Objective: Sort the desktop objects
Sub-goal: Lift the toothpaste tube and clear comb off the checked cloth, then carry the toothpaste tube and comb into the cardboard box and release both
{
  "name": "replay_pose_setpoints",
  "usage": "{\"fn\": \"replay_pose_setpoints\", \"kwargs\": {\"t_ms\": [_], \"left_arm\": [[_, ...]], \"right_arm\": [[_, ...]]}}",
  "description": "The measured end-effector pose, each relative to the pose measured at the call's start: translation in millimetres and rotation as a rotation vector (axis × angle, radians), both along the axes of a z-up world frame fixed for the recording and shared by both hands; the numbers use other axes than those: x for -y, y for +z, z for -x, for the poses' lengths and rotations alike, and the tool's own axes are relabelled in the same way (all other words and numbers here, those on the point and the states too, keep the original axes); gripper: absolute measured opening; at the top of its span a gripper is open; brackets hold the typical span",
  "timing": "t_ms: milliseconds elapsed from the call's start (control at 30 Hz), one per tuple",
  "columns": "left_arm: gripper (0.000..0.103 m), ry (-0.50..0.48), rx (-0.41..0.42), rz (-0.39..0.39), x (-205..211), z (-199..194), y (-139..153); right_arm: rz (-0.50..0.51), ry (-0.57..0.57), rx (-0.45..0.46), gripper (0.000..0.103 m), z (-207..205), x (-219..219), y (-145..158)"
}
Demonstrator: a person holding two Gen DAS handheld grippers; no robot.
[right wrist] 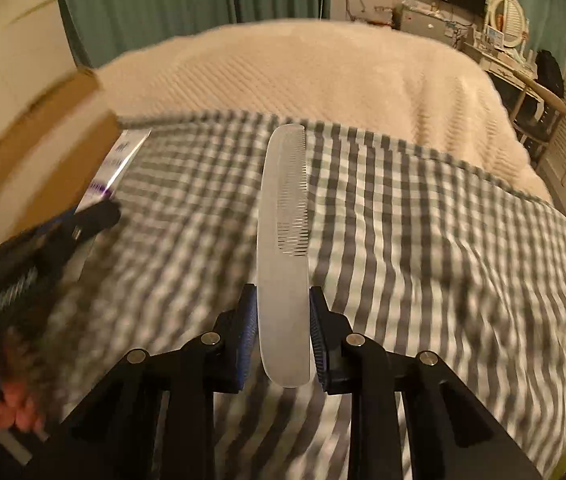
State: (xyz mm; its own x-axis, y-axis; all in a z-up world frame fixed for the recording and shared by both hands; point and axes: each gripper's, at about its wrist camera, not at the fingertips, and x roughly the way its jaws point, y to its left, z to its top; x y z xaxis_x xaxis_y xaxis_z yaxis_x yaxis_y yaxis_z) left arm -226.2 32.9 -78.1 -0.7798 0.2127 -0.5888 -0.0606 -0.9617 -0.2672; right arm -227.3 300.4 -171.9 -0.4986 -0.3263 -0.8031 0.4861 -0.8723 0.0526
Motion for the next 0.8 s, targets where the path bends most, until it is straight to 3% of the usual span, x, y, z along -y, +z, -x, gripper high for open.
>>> {"fn": "replay_pose_setpoints", "kwargs": {"t_ms": [167,300,467,633,700,733,767,800], "left_arm": [[0.024,0.065,-0.137,-0.018,45.5,-43.9,73.6],[0.024,0.146,-0.175,0.011,107.2,-64.3,103.8],[0.024,0.289,-0.146,0.063,176.1,-62.7,95.0],[0.027,0.272,-0.055,0.085,199.9,-40.8,59.9],[0.036,0.266,-0.03,0.104,194.5,-34.5,53.5],[0.062,0.276,-0.023,0.12,188.8,-33.8,52.4],[0.085,0.288,-0.023,0.132,187.8,-35.0,52.1],[0.09,0.295,-0.039,0.138,186.5,-40.2,54.6]], "right_arm": [[0.197,0.033,-0.024,0.024,-55.6,19.6,71.5],[0.255,0.123,-0.062,0.024,-88.3,66.6,127.1],[0.299,0.203,-0.058,0.024,-107.9,136.5,161.2],[0.278,0.182,-0.009,0.025,-93.3,198.8,146.5],[0.293,0.16,0.005,0.031,-86.0,211.4,141.3],[0.306,0.156,0.009,0.046,-82.6,216.3,139.6],[0.313,0.153,0.006,0.054,-80.9,218.4,140.0],[0.317,0.137,-0.015,0.063,-82.3,218.4,142.3]]}}
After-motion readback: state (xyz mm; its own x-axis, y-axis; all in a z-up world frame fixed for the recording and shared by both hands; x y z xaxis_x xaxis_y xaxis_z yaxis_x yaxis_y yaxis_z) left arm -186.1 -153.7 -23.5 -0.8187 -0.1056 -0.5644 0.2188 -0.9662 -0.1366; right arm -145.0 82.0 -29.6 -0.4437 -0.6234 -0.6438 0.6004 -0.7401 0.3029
